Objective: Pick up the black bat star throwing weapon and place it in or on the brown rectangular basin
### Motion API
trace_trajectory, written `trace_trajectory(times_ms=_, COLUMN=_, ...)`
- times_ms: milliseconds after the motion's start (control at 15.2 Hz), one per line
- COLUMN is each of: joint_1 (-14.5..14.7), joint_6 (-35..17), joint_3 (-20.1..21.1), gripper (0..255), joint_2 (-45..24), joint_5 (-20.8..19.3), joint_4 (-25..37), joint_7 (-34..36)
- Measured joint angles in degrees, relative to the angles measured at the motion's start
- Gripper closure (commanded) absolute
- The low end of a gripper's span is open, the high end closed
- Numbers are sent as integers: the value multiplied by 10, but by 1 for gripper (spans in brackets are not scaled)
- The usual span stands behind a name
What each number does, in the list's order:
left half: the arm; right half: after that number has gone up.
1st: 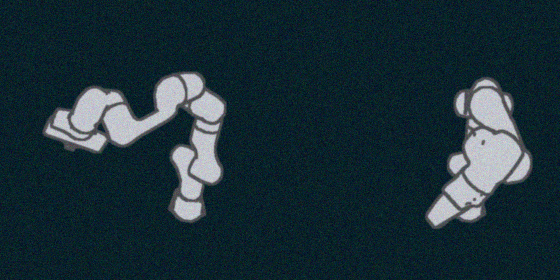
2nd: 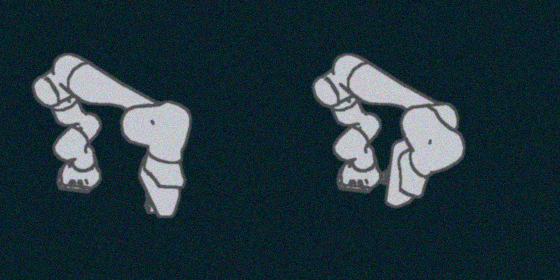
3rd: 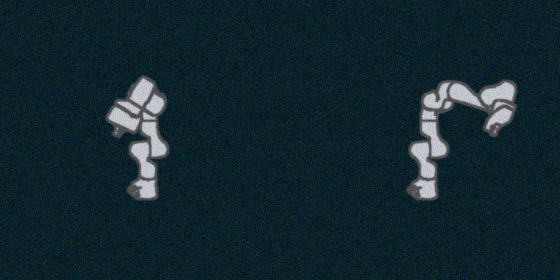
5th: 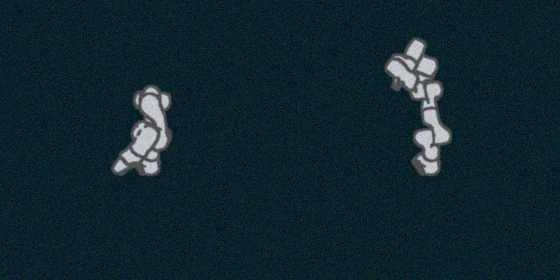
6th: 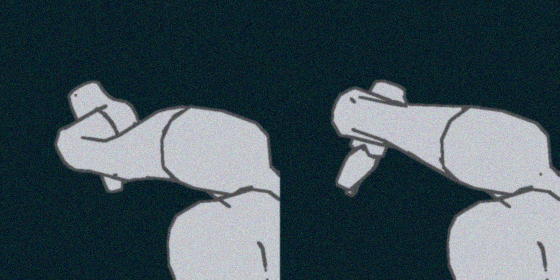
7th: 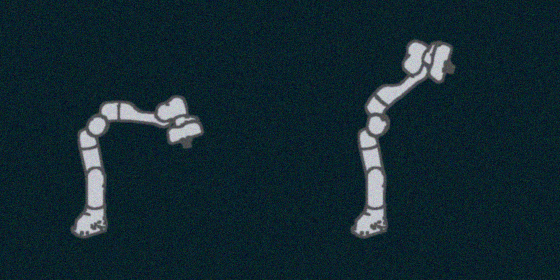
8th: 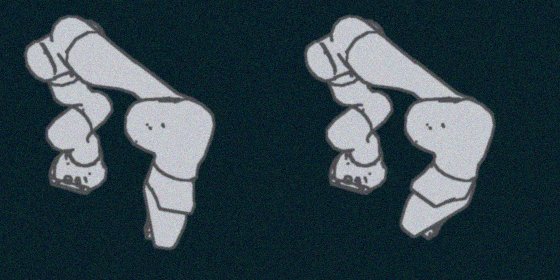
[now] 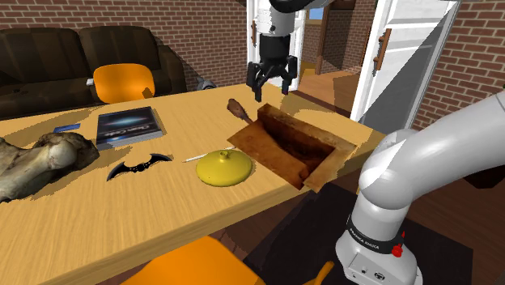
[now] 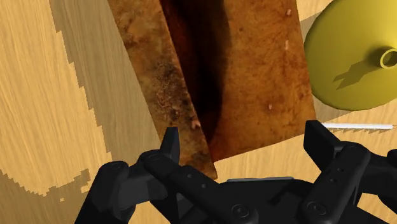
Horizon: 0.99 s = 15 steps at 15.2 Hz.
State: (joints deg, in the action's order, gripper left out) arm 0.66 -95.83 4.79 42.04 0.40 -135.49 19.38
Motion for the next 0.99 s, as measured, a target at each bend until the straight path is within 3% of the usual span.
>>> trace_trajectory(times_ms=528, joint_1=-6, joint_6=-59, joint_3=120, gripper=0, joint_2=-79, joint_5=65, joint_4=17, joint_7=218)
trace_trajectory(times_ms=990, joint_1=-27, joint_6=-109, joint_3=216, gripper=0, joint_2=-192, joint_5=77, joint_4=80, joint_7=407)
